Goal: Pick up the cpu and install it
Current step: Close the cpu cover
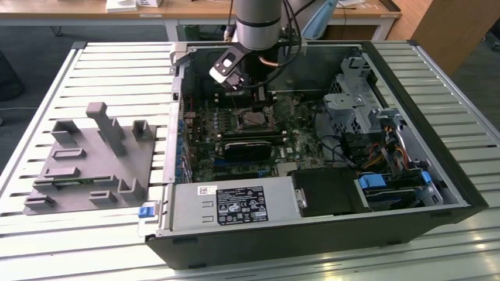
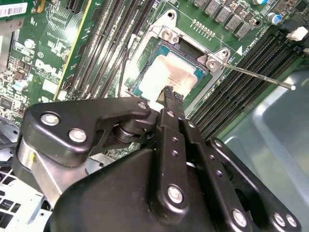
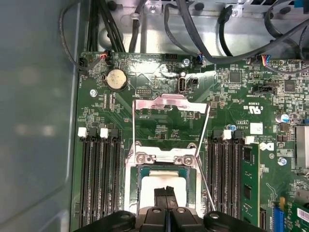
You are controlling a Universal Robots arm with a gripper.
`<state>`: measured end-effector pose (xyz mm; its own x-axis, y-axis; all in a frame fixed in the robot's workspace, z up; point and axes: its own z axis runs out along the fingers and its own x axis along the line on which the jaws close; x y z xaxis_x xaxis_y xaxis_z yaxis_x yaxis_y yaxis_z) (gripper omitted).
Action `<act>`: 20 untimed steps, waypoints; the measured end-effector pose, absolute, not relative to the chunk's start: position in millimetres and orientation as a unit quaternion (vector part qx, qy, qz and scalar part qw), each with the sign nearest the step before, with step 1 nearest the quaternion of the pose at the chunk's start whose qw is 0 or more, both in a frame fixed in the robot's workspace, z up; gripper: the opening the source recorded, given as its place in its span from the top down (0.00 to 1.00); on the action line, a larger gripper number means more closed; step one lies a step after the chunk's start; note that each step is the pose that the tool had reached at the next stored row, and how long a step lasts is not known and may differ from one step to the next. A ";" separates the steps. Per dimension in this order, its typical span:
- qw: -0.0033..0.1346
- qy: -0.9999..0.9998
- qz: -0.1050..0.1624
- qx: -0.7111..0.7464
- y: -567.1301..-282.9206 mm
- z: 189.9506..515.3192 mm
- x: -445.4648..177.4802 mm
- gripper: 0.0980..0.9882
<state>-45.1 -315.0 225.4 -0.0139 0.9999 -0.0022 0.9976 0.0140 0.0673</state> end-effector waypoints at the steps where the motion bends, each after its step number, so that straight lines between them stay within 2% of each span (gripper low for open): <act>1: 0.024 0.712 0.023 0.702 -315.0 226.6 -45.1 0.99; 16: 0.025 0.712 0.023 0.702 -315.0 266.9 -45.1 0.99; 20: 0.025 0.712 0.023 0.702 -321.6 267.7 -45.1 0.99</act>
